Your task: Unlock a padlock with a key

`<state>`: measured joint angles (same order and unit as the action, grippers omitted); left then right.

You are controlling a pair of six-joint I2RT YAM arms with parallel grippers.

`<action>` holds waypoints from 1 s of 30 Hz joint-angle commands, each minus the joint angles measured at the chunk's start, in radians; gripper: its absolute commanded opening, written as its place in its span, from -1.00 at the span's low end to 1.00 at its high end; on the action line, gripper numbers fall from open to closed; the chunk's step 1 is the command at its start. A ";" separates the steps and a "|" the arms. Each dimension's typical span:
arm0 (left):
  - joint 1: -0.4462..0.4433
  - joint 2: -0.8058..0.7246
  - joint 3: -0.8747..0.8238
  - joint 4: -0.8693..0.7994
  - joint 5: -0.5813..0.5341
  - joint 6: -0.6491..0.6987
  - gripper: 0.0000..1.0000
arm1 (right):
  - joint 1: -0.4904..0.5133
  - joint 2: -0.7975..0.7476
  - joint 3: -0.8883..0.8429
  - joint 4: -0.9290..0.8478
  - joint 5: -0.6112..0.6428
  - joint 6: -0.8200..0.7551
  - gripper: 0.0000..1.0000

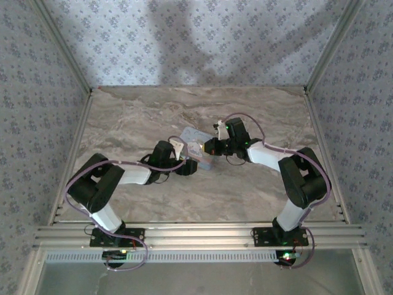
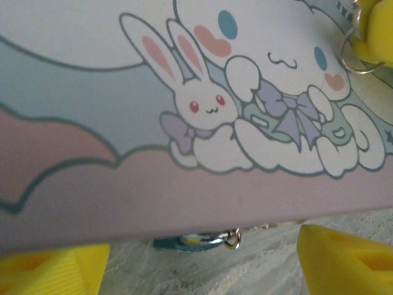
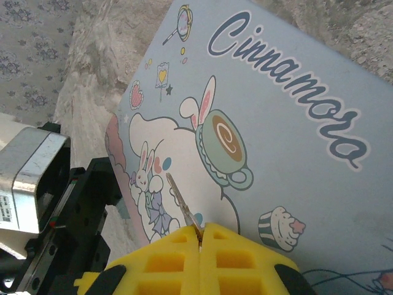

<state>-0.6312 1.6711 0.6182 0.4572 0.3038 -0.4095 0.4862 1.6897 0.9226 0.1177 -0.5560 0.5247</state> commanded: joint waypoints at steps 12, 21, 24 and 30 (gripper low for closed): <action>-0.041 0.107 0.086 0.032 0.053 0.005 0.11 | 0.011 0.033 -0.019 -0.089 0.035 -0.027 -1.00; -0.045 0.121 0.097 0.051 0.044 -0.016 -0.09 | 0.012 0.037 -0.016 -0.089 0.031 -0.028 -1.00; -0.045 0.124 0.097 0.056 0.034 -0.027 -0.16 | 0.014 0.035 -0.015 -0.089 0.031 -0.027 -1.00; -0.045 0.120 0.098 0.052 0.008 -0.041 -0.31 | 0.018 0.032 -0.014 -0.086 0.030 -0.026 -1.00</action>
<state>-0.6682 1.7760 0.6933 0.4896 0.3031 -0.4351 0.4873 1.6897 0.9226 0.1196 -0.5453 0.5114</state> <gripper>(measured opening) 0.354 0.065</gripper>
